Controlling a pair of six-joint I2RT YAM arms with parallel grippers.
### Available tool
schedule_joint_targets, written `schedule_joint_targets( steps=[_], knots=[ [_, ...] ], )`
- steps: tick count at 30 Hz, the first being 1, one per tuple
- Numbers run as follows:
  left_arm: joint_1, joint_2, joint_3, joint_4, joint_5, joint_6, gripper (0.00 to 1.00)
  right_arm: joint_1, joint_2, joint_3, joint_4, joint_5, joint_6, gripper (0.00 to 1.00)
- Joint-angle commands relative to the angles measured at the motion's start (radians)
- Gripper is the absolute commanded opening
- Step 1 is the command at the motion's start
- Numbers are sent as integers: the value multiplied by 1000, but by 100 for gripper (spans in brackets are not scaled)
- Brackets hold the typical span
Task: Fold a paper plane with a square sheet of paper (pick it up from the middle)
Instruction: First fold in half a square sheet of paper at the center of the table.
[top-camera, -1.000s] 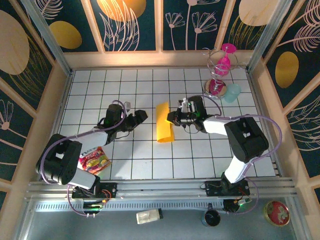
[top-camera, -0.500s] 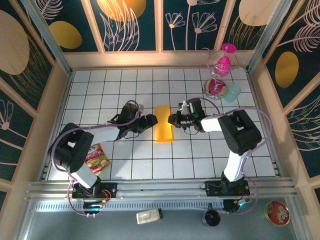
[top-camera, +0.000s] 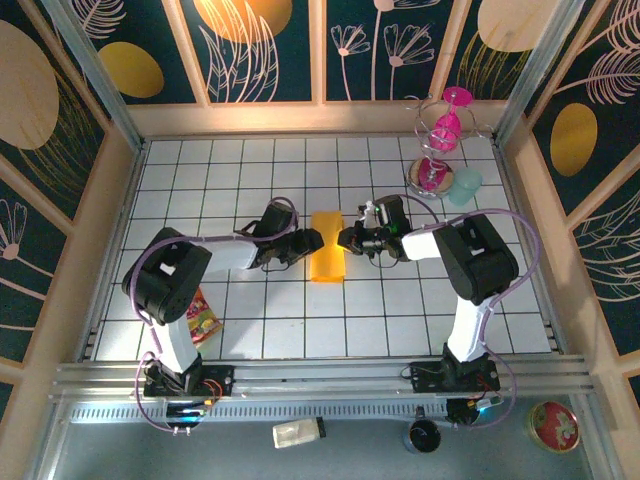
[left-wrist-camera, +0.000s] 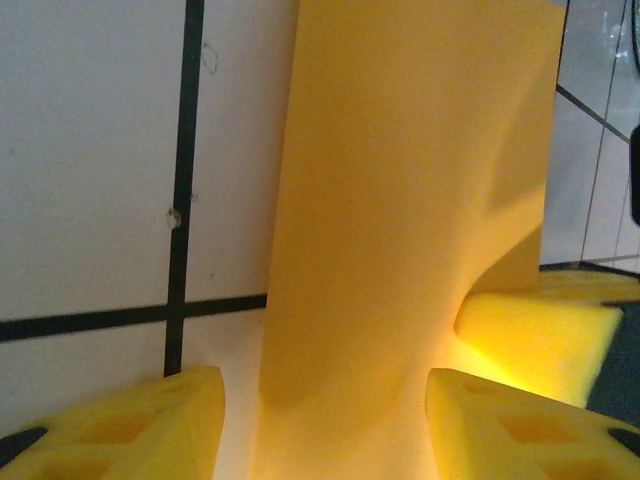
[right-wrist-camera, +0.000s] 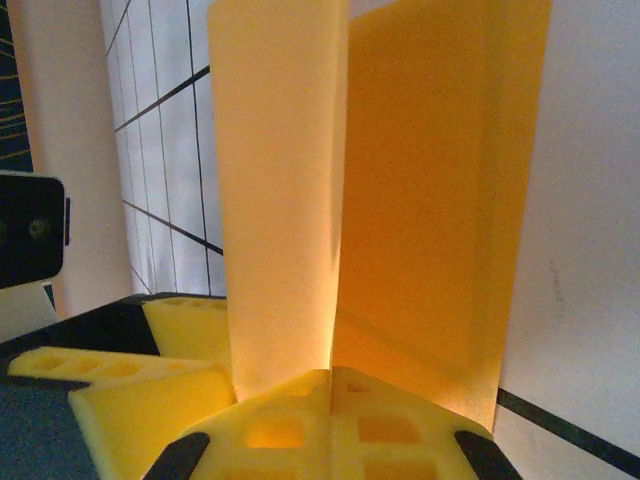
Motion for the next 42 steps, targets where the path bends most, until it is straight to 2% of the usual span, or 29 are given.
schedule_joint_targets(
  steps=[1, 4, 7, 11, 13, 18, 24, 35, 42],
  knots=[
    [-9, 36, 33, -60, -13, 17, 53, -7, 19, 24, 0, -34, -32, 2],
    [-11, 57, 32, -73, -19, 15, 47, -23, 15, 31, -14, -40, -47, 4],
    [-13, 77, 34, -114, -46, 25, 41, -44, -10, 42, -54, -30, -73, 11],
    [-16, 90, 34, -150, -83, 59, 35, -88, -71, 49, -161, 51, -112, 23],
    [-17, 89, 24, -151, -95, 70, 34, -112, -109, 45, -189, 94, -123, 26],
    [-16, 102, 32, -170, -132, 102, 30, -128, -148, 87, -267, 170, -169, 27],
    [-16, 128, 43, -185, -128, 146, 29, -126, -138, 82, -255, 145, -177, 27],
    [-21, 196, 34, -184, -89, 182, 33, -82, -112, 60, -197, 81, -174, 26],
    [-21, 230, -5, -195, -123, 206, 32, -61, -110, 21, -160, 68, -171, 26]
  ],
)
